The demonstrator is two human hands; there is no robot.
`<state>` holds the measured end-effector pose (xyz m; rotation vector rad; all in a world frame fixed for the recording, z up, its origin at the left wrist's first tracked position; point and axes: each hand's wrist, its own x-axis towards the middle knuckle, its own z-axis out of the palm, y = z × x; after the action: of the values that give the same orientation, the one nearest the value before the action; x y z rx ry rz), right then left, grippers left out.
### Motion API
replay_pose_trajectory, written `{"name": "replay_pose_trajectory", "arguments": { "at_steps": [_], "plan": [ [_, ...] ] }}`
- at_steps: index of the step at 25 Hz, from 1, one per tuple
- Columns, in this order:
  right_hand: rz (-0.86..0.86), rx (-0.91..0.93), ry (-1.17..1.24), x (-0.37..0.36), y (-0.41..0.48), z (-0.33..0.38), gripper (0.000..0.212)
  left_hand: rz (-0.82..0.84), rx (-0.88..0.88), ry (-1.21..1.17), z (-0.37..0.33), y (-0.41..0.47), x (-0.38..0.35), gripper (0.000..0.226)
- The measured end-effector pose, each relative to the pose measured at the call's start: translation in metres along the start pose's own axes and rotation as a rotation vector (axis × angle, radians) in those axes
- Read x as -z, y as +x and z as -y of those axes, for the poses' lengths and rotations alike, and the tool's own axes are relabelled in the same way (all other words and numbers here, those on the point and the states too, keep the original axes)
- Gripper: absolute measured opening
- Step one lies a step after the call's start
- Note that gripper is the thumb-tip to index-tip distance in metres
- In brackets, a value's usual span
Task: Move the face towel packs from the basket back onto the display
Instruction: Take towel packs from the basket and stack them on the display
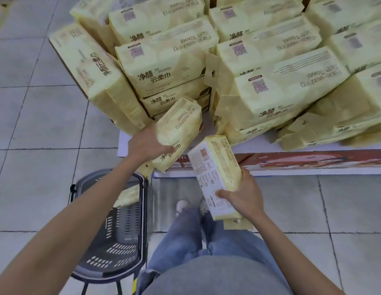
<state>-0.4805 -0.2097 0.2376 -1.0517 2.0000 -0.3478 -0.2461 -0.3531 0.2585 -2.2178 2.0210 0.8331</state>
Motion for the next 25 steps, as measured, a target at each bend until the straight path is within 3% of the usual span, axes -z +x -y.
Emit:
{"name": "replay_pose_trajectory", "arguments": {
  "at_steps": [7,12,19,25],
  "plan": [
    [-0.004,-0.038,-0.084,-0.005,-0.008,-0.005,0.086,-0.1,-0.151,0.219,-0.014,0.024,-0.015,0.093],
    [0.002,-0.052,-0.118,-0.011,-0.014,-0.006,0.089,-0.077,-0.302,0.413,-0.019,0.052,-0.02,0.097],
    [-0.003,-0.084,-0.153,-0.013,-0.019,-0.011,0.089,-0.048,-0.383,0.257,-0.001,0.07,-0.041,0.091],
    [-0.021,-0.092,-0.127,-0.01,-0.016,-0.012,0.091,-0.16,-0.458,0.3,0.007,0.061,-0.055,0.072]
  ]
}}
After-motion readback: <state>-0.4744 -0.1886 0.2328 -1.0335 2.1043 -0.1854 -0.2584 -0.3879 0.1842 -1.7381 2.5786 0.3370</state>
